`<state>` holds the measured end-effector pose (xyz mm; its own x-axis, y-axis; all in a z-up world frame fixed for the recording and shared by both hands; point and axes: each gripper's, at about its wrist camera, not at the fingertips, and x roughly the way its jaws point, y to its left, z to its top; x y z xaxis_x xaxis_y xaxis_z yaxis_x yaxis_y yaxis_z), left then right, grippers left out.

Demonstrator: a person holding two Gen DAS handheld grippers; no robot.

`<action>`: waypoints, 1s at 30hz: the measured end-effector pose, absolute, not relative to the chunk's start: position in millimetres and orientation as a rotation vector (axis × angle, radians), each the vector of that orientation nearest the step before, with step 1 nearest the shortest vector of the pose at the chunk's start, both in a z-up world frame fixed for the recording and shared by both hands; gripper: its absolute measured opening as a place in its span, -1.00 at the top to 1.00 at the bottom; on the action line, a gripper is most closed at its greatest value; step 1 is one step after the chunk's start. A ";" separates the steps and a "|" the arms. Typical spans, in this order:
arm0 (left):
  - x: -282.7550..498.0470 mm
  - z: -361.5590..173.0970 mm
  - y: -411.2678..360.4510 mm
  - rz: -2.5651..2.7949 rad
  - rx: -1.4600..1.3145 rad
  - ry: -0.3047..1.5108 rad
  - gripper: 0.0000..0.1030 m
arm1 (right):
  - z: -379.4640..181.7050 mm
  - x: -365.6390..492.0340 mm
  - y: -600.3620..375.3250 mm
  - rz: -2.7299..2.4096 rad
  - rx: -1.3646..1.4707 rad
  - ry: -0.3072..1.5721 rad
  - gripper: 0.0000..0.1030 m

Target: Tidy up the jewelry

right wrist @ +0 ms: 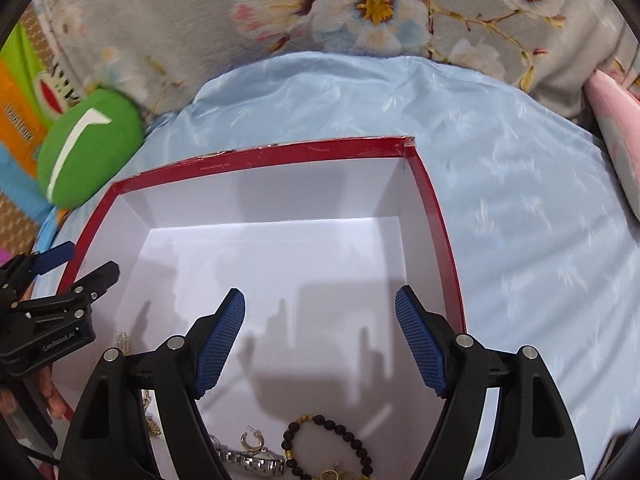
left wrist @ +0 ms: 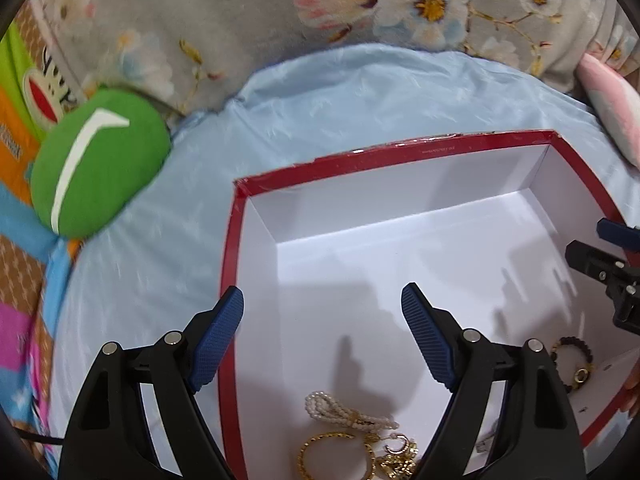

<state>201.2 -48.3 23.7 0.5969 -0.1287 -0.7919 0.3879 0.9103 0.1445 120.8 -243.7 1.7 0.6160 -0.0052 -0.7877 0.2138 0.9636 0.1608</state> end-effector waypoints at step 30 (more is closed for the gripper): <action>74.5 44.0 -32.2 -0.194 0.334 0.988 -0.80 | 33.8 0.3 -195.4 -0.104 0.231 0.953 -0.57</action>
<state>74.5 -32.2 44.0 0.5388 -0.0096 -0.8424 0.3094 0.9323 0.1873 0.3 -195.4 33.8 0.5763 0.0140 -0.8172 0.1893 0.9704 0.1500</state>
